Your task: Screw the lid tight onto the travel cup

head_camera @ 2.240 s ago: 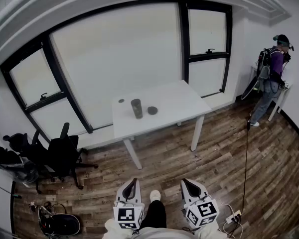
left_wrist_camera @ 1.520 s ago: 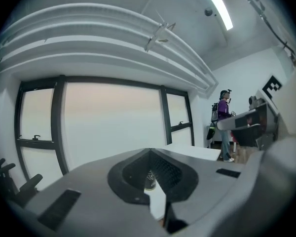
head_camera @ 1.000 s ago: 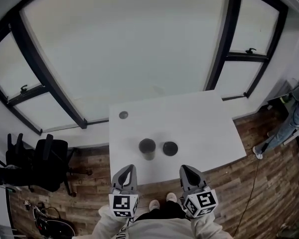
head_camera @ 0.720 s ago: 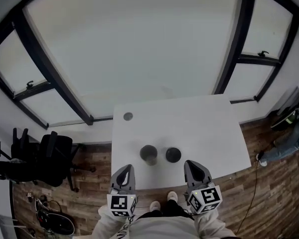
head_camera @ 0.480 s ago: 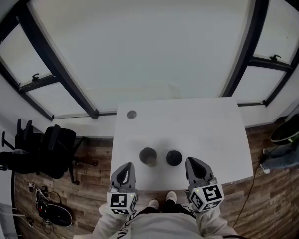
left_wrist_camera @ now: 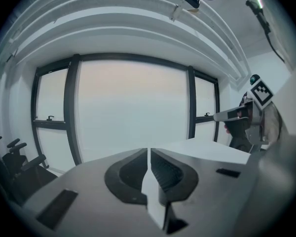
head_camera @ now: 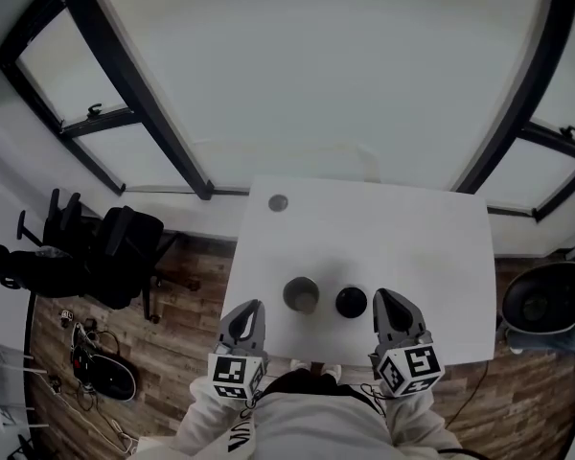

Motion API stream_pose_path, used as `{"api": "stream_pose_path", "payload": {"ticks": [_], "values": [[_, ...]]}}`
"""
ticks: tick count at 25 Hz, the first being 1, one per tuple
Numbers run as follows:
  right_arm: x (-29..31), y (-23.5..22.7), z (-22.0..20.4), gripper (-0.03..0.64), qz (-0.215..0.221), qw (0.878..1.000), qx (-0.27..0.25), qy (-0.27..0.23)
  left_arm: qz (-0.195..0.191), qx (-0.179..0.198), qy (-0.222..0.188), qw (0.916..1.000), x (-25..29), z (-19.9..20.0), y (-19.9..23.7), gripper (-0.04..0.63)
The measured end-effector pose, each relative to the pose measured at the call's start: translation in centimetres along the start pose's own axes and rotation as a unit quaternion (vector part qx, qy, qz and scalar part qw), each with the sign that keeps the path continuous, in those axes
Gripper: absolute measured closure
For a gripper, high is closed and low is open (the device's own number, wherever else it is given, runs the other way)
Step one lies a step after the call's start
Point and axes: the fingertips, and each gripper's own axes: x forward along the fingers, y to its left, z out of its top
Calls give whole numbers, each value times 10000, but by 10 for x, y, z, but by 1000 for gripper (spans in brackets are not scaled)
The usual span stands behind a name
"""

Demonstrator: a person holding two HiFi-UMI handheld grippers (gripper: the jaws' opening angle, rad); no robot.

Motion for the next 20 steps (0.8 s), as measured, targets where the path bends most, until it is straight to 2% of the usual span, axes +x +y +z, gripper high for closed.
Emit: {"api": "stream_pose_path", "payload": {"ticks": [3,4,7,8,11,13,17,20], "values": [[7,-2,-3,597,-37,9999,6,93,-202,-56,43,9998,6,-5,1,583],[8,-4,-5,595,-66,9999,9,128,-348,-93,83,9993,9,-8,-1,564],[13,-5,-8,596,-155,9997,12,208,-928,-227,282,9950,18,-22,-14,374],[15,-4,-10,595,-170,9996,14,229,-1110,-224,346,9930,19,-28,-17,331],[22,-1,-16,595,-198,9993,30,311,-1578,-140,479,9862,21,-45,-29,231],[27,2,-20,596,-227,9990,32,371,-1742,-112,537,9832,24,-55,-34,180],[36,15,-26,595,-250,9984,-36,515,-1982,240,689,9774,34,-83,-37,130],[42,18,-34,595,-291,9974,-97,659,-2109,252,680,9748,49,-96,-39,128]]}}
